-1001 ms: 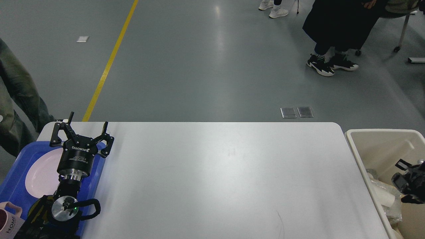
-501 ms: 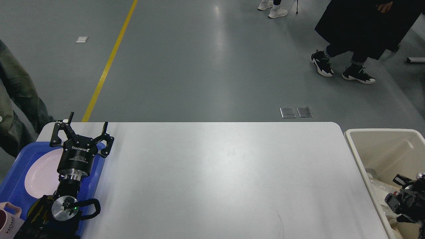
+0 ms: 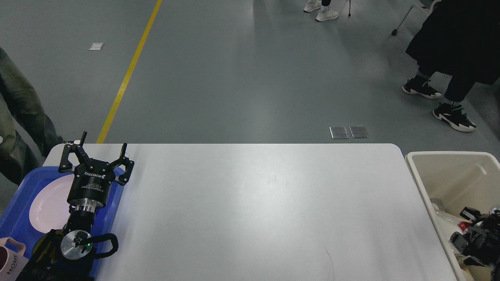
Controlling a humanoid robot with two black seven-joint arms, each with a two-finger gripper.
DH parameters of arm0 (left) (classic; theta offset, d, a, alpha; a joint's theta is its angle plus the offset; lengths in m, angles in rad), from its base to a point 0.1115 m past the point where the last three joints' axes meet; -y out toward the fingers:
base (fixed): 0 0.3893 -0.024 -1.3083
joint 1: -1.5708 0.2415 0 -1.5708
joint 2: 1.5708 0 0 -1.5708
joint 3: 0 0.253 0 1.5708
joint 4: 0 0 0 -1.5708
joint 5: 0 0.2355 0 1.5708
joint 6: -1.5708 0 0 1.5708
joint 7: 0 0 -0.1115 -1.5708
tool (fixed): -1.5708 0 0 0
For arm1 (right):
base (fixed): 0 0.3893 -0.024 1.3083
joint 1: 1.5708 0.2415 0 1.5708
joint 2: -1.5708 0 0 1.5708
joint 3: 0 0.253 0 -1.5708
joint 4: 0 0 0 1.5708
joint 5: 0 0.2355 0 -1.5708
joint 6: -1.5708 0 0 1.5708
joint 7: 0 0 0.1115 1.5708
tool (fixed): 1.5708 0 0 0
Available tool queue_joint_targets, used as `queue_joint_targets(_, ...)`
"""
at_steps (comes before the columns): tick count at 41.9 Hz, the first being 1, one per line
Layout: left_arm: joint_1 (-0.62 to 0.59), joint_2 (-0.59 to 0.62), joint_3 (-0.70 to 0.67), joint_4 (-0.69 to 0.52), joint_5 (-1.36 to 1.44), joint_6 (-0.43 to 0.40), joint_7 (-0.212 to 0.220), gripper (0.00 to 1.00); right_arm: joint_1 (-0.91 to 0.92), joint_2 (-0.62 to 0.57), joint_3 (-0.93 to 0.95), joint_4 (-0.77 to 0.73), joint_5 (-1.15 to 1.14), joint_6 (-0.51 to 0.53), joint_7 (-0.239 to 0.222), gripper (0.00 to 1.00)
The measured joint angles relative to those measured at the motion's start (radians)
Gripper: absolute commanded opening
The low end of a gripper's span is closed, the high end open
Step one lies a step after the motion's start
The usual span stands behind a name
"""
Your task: Tidy desktop
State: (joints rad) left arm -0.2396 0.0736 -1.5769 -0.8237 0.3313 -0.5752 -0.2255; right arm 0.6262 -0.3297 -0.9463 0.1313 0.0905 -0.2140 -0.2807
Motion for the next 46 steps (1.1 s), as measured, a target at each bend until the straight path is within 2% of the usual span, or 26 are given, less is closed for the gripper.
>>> queue_joint_targets(24,-0.001,0.000,0.000,0.000,0.000,0.000,0.000,0.97,0.042,-0.009,0.002,0.011,0.003,0.010,0.000,1.00)
queue_joint_targets(32,-0.001,0.000,0.000,0.000,0.000,0.000,0.000,0.97,0.168,-0.029,0.031,0.089,0.013,0.015,0.010,1.00)
queue_joint_targets(41,-0.001,0.000,0.000,0.000,0.000,0.000,0.000,0.97,0.384,-0.175,0.223,0.298,0.016,0.033,0.048,1.00)
queue_joint_targets(46,-0.001,0.000,0.000,0.000,0.000,0.000,0.000,0.97,0.420,-0.212,0.473,0.324,0.017,0.031,0.057,1.00)
